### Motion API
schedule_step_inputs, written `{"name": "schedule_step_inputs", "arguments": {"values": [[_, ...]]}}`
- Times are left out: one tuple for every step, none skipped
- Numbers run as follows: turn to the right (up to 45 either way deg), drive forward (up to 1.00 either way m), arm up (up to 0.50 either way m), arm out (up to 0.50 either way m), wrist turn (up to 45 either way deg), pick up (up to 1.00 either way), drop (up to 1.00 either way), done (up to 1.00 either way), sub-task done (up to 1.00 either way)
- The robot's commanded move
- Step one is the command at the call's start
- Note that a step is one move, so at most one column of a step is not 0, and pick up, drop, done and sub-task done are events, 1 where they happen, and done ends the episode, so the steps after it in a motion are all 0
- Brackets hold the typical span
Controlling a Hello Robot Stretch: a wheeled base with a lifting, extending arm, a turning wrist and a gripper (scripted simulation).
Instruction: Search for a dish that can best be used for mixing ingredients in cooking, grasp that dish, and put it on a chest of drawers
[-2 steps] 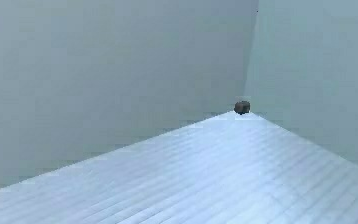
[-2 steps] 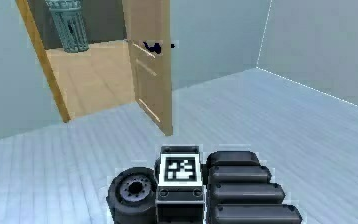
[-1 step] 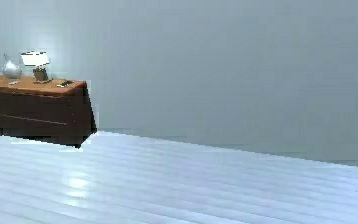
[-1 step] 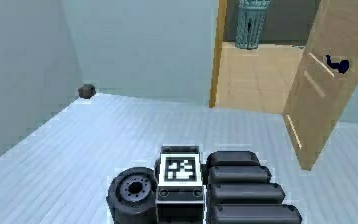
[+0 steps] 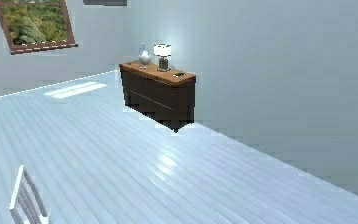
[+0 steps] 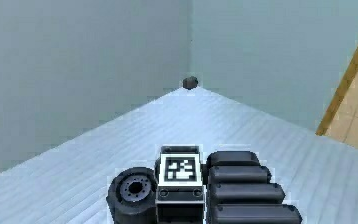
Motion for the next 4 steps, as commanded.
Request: {"name": "schedule_step_inputs", "arguments": {"values": [[0.0, 0.80, 0.00, 0.00, 0.0, 0.00, 0.00, 0.00, 0.00], [-33.0, 0.00, 0.00, 0.00, 0.0, 0.00, 0.00, 0.00, 0.00], [0.0, 1.00, 0.00, 0.00, 0.0, 0.00, 0.00, 0.00, 0.00], [0.0, 0.55, 0.00, 0.00, 0.0, 0.00, 0.00, 0.00, 0.00]]}}
